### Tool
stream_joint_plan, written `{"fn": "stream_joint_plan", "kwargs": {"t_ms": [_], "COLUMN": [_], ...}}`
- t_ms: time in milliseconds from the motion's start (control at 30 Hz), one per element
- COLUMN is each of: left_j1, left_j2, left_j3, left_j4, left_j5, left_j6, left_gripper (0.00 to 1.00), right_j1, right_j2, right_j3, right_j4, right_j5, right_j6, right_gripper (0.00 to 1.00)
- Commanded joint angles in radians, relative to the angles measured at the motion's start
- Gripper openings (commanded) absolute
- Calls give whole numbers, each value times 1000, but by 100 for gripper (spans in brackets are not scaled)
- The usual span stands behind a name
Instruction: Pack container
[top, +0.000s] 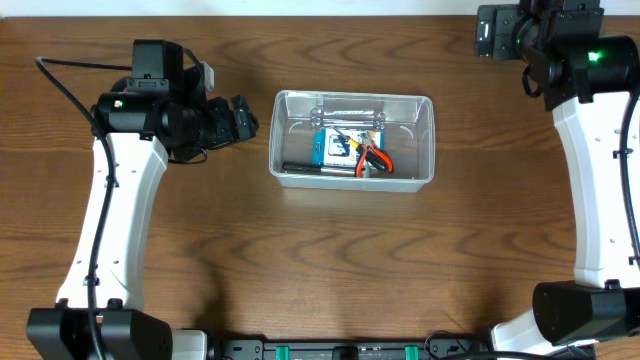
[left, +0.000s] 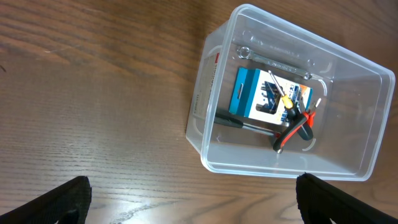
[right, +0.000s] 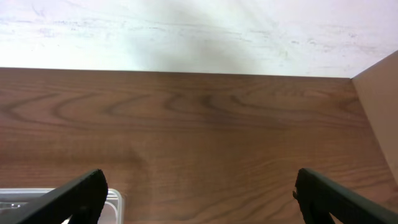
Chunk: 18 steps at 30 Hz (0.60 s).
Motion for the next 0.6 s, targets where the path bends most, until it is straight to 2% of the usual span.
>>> {"fn": "stream_joint_plan", "kwargs": {"t_ms": [0, 567], "left_j1": [-2, -2], "left_j2": [-6, -6], "left_j3": [0, 0], "left_j4": [-2, -2], "left_j5": [-9, -9], "left_j6": [2, 2], "left_gripper": [98, 98], "right_j1": [-3, -3], "right_j2": [-5, -10], "right_j3": [6, 2], "right_j4": [0, -15], "right_j5": [7, 7], "right_j6": [18, 18], "right_gripper": [99, 99]}}
